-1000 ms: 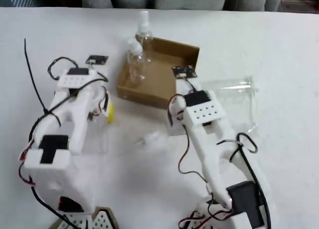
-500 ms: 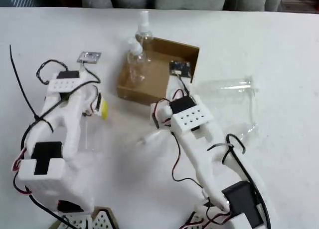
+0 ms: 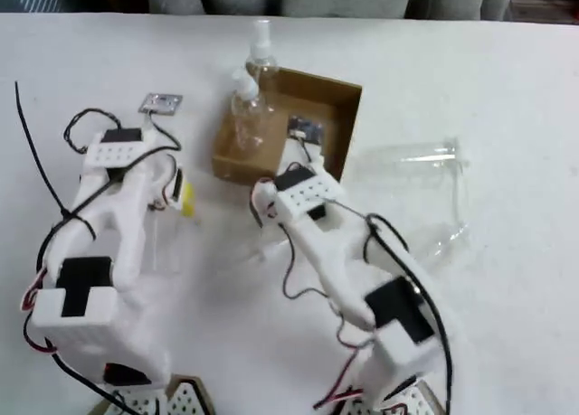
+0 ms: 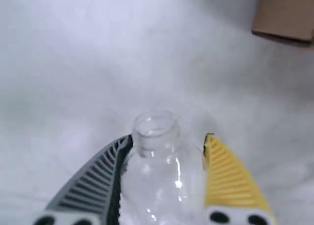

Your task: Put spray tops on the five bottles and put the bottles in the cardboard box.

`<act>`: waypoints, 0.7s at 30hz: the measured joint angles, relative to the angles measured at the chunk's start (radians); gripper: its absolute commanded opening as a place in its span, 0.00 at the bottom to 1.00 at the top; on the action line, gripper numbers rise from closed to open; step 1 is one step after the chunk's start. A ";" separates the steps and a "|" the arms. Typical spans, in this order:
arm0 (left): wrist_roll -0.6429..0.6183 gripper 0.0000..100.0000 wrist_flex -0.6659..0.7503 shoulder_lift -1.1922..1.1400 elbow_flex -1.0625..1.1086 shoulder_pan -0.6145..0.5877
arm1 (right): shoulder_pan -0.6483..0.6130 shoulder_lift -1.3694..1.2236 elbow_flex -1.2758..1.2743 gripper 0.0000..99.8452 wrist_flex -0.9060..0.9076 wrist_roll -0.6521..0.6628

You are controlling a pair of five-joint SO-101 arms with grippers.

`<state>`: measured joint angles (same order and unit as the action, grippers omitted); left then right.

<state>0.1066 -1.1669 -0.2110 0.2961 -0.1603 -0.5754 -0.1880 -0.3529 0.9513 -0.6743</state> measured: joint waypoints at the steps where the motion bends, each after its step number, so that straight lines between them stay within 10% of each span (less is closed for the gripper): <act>1: 0.000 0.02 0.000 0.000 0.000 0.000 | 0.002 -0.031 0.017 0.28 0.000 0.000; 9: 0.000 0.02 0.000 0.000 0.000 0.000 | 0.000 -0.118 0.121 0.01 0.101 0.035; 21: 0.000 0.02 0.026 0.002 0.029 0.000 | 0.006 -0.114 0.183 0.02 0.305 0.249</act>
<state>0.1066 -1.1408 -0.2094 0.3253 -0.1603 -0.5692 -0.3015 -0.1703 1.2566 -0.4258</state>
